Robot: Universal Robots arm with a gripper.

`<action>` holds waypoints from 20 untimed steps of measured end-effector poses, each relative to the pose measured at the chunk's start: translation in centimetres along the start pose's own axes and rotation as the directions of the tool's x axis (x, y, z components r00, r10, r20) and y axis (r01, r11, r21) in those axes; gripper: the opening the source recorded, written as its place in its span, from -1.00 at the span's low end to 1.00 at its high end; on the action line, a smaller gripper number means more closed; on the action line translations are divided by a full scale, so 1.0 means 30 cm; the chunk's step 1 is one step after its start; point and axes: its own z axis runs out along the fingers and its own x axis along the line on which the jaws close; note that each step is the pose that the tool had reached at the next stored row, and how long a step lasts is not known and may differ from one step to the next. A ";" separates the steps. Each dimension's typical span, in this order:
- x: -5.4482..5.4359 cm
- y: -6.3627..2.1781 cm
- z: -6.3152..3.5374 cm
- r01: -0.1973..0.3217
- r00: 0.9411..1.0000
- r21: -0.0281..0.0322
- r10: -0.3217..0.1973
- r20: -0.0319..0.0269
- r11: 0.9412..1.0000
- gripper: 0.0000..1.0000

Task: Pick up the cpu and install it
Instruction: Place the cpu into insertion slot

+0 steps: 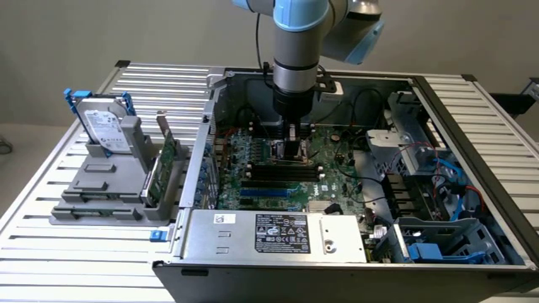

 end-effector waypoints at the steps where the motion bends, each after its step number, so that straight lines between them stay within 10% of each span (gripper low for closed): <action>1: 0.000 0.000 0.000 -0.001 1.000 0.000 0.001 0.000 1.000 0.09; 20: 0.003 -0.001 0.001 -0.002 1.000 0.000 0.002 -0.002 1.000 0.25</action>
